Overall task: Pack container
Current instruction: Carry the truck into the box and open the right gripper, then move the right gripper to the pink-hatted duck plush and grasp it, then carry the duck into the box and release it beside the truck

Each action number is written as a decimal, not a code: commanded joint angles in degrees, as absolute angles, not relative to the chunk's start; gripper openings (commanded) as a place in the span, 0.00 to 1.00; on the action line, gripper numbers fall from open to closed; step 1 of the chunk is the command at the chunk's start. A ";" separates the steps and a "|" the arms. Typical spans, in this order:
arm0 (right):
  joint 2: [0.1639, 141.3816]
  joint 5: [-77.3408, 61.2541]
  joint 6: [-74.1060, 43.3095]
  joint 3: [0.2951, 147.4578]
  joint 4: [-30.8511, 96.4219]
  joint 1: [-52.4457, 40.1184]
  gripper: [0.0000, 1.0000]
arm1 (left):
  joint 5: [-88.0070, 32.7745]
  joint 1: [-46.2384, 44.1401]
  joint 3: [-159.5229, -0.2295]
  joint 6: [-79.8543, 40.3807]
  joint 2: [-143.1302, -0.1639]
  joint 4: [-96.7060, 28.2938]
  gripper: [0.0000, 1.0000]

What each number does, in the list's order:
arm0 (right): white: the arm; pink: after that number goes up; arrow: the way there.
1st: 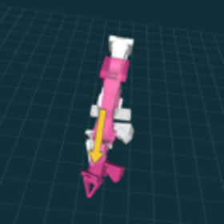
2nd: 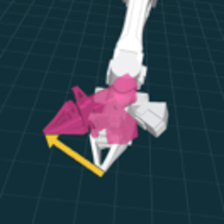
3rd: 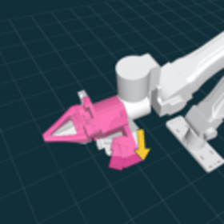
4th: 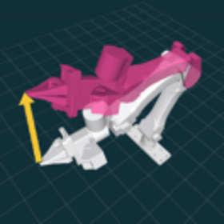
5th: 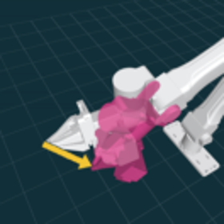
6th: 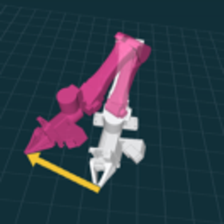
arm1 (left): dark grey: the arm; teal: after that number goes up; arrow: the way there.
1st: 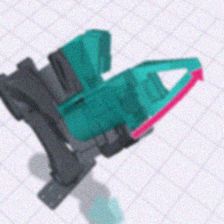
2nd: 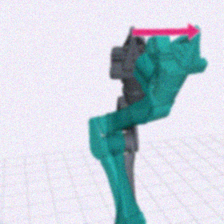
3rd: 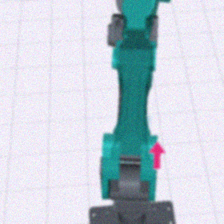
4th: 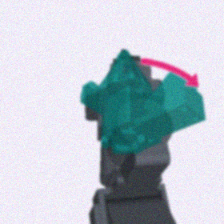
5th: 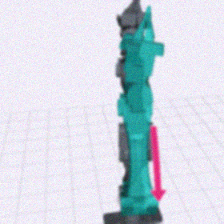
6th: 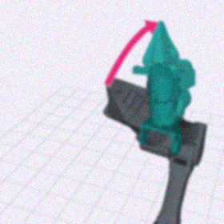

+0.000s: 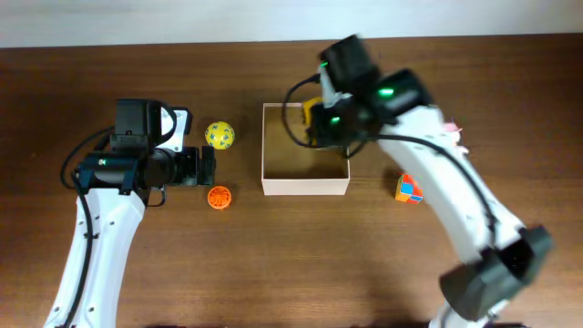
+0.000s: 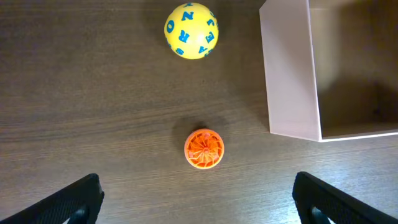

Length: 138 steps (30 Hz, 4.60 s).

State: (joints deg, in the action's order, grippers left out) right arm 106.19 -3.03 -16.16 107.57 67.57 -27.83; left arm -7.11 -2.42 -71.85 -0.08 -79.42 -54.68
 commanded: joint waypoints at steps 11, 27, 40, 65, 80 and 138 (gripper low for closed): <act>122.37 2.81 -20.03 106.37 59.81 -25.10 0.50 | -7.73 -2.02 -72.90 -0.45 -79.55 -54.76 0.99; 112.38 3.25 -14.98 112.68 65.49 -22.85 0.59 | -7.73 -2.02 -72.93 -0.45 -79.55 -54.76 0.99; 97.38 15.81 -11.79 113.82 74.39 -9.47 0.64 | -7.73 -2.02 -72.93 -0.45 -79.55 -54.76 0.99; 129.29 3.09 -4.91 104.36 67.44 10.63 0.59 | -7.73 -2.02 -72.90 -0.45 -79.55 -54.76 0.99; 125.38 3.42 -7.97 106.19 70.37 8.91 0.04 | -7.73 -2.02 -72.90 -0.45 -79.55 -54.76 0.99; 99.11 5.74 -15.35 111.24 76.66 -8.14 0.63 | -7.73 -2.02 -72.90 -0.45 -79.55 -54.74 0.99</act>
